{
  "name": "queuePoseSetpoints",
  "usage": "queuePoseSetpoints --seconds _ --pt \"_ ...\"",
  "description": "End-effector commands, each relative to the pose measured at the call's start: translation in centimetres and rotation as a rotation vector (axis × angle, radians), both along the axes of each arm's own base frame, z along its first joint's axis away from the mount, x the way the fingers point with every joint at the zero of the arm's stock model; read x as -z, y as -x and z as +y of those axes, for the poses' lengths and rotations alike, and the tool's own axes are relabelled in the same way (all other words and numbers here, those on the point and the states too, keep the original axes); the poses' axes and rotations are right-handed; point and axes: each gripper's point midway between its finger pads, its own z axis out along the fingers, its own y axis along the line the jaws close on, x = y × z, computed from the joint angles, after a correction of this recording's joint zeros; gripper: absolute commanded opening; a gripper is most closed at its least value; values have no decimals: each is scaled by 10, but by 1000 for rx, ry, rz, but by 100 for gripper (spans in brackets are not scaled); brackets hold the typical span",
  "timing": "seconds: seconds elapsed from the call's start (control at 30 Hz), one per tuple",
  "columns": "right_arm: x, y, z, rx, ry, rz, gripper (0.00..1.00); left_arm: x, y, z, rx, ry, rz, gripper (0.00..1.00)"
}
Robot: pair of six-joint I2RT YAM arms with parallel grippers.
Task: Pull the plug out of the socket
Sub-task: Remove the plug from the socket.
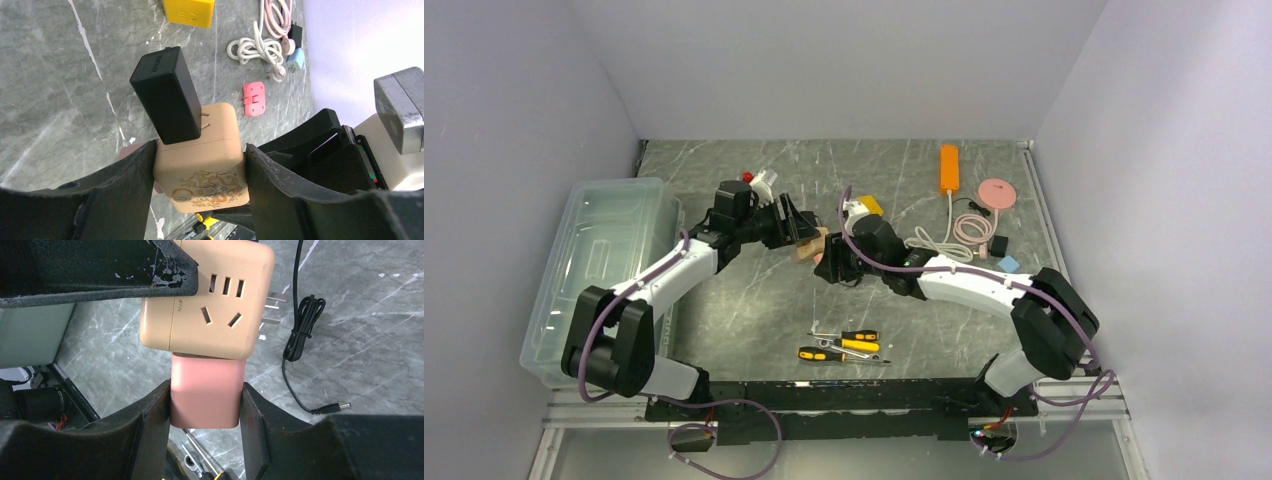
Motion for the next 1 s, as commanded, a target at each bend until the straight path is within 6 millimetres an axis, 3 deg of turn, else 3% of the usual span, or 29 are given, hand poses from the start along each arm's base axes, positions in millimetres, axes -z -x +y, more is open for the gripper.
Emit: queuePoseSetpoints --seconds 0.0,0.13,0.23,0.53,0.77,0.97 --pt "-61 12 23 -127 -137 -106 0 -1 -22 9 -55 -47 -74 0" --pt "-50 -1 19 -17 -93 -30 0 -1 -22 11 -60 -48 -75 0" --pt "-30 -7 8 69 -34 73 0 -1 -22 11 -61 -49 -77 0" --pt "15 -18 -12 189 -65 274 0 -2 -21 11 -60 -48 -81 0" --pt "3 -18 -2 111 -128 203 0 -2 -22 11 -57 -49 -79 0" --pt "-22 -8 5 -12 -201 68 0 -1 -23 11 -54 -48 -71 0"
